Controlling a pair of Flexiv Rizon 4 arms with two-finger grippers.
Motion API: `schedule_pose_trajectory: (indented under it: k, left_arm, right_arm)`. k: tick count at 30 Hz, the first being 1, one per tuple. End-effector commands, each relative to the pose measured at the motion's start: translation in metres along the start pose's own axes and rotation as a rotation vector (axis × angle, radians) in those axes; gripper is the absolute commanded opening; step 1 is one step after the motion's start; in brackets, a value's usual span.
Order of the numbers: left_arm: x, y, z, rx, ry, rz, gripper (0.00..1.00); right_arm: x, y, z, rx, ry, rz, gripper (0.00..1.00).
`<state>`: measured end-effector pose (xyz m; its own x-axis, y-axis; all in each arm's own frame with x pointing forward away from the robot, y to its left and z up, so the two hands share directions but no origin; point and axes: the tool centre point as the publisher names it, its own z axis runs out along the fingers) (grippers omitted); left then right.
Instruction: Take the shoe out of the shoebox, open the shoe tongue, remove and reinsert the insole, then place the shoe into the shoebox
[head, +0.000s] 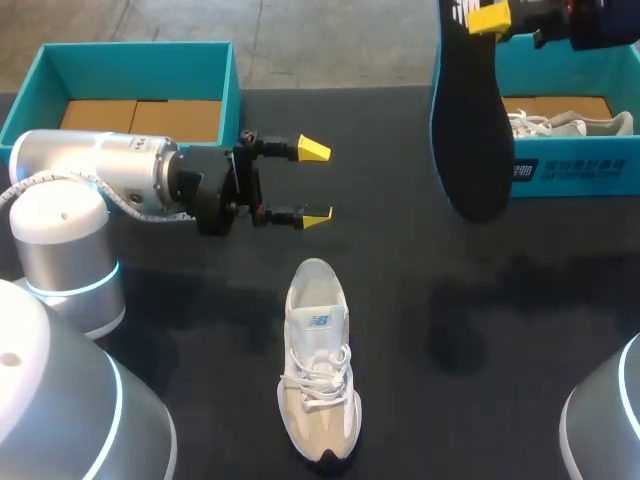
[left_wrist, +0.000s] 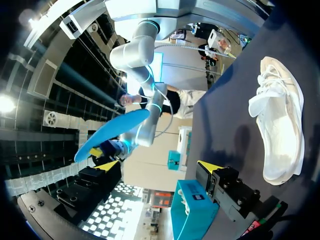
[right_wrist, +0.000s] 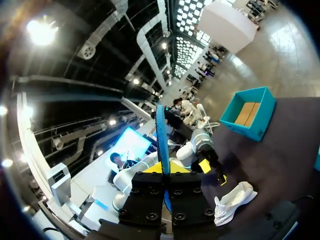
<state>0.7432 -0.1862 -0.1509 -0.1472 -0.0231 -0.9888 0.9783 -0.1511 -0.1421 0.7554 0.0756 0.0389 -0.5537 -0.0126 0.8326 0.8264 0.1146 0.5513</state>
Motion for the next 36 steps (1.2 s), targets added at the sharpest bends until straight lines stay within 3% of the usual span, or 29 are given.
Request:
schedule_pose_trajectory:
  k: [1, 31, 36]
  left_arm:
    - [0.001, 0.000, 0.001, -0.001, -0.001, 0.002, 1.00]
    - [0.001, 0.000, 0.001, -0.001, -0.001, 0.002, 1.00]
    - [0.001, 0.000, 0.001, -0.001, -0.001, 0.002, 1.00]
  right_arm:
    - [-0.008, 0.003, 0.000, 0.040, -0.012, 0.036, 0.00]
    - [-0.008, 0.003, 0.000, 0.040, -0.012, 0.036, 0.00]
    - [-0.036, 0.020, 0.000, 0.011, -0.034, 0.133, 0.00]
